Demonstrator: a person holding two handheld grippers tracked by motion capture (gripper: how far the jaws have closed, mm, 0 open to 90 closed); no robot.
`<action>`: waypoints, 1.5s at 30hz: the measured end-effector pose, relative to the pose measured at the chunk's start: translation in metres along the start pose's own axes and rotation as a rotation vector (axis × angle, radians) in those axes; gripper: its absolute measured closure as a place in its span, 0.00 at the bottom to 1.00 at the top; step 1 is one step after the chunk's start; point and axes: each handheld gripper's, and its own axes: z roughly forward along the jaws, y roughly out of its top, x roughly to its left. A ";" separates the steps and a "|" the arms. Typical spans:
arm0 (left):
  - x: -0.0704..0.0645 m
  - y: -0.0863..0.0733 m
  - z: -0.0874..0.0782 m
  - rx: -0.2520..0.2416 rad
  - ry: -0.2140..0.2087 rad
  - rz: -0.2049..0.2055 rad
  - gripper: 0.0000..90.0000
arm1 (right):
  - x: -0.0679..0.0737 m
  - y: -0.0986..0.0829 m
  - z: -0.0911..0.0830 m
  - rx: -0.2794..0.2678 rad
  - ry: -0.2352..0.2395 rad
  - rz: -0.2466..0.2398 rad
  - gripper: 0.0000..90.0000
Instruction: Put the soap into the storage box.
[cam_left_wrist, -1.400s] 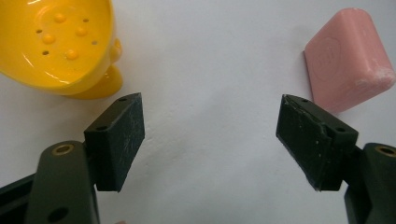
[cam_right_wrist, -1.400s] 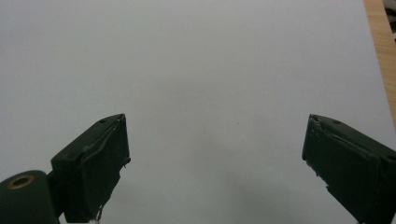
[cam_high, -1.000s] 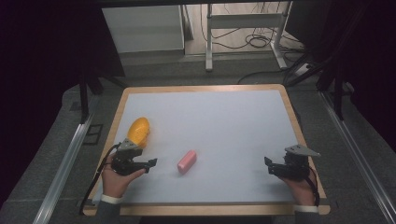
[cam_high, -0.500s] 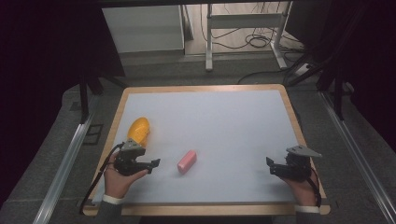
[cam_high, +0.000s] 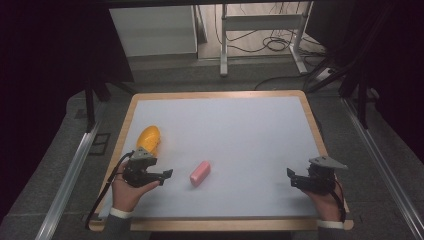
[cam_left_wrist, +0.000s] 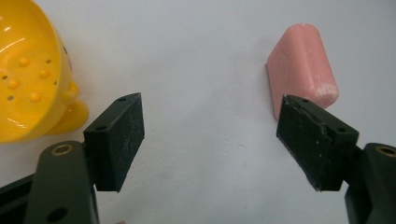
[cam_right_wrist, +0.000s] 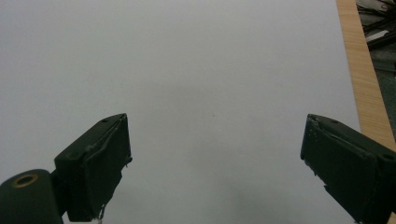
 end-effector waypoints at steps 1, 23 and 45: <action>0.000 0.000 0.000 0.000 0.000 0.000 0.27 | 0.000 0.000 0.000 -0.001 0.000 0.001 0.09; -0.012 0.018 0.004 0.012 -0.024 0.033 0.26 | -0.001 0.000 0.000 0.005 -0.002 -0.004 0.09; -0.034 0.045 0.017 0.063 -0.038 0.087 0.25 | 0.001 -0.002 0.003 0.018 -0.002 -0.009 0.09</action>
